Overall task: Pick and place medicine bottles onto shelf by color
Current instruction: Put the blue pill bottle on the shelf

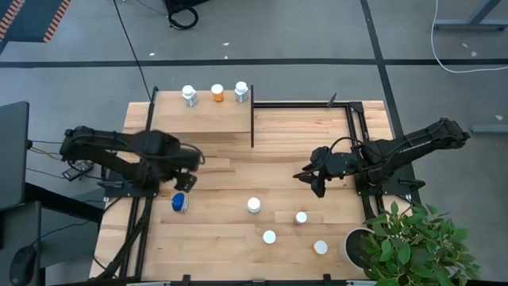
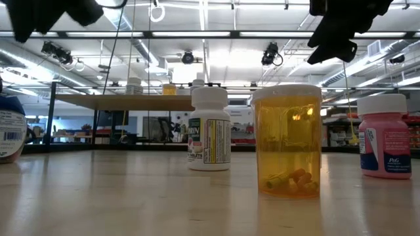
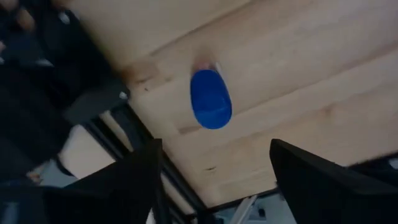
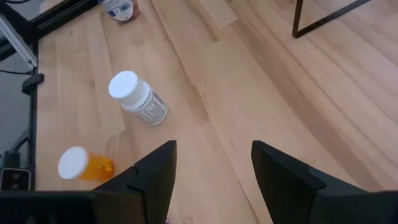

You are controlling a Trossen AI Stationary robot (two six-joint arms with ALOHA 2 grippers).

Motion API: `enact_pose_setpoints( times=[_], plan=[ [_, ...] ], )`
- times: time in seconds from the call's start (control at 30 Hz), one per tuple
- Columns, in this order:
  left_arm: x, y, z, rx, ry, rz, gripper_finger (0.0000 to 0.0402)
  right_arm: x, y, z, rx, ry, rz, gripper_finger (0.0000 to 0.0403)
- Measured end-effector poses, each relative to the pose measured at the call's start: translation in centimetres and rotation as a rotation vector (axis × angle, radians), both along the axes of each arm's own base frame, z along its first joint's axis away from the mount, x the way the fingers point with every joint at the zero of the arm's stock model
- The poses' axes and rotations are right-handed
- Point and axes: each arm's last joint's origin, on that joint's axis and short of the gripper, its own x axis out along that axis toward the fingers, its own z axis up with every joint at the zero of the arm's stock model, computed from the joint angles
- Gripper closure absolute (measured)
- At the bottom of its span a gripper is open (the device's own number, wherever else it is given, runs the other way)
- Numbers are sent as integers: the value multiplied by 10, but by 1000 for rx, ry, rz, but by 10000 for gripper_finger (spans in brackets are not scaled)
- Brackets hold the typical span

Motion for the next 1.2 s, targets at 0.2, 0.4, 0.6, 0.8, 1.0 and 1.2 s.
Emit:
enact_pose_setpoints(
  times=[0.2,0.4,0.6,0.8,1.0,1.2],
  plan=[
    [4,-13,-38,-54,33,73,58,0,0,0,-2,3,23,187],
    [3,-20,-68,-110,51,110,38,0,1,0,14,8,42,187],
    [5,-21,-90,-144,26,126,39,0,1,0,14,7,42,187],
    [-4,-19,-105,-131,88,131,42,0,1,0,40,6,21,187],
    [0,-19,-108,-115,36,129,46,0,1,0,42,6,21,187],
    [0,-18,-108,-98,32,155,61,0,1,0,33,7,29,187]
  ],
)
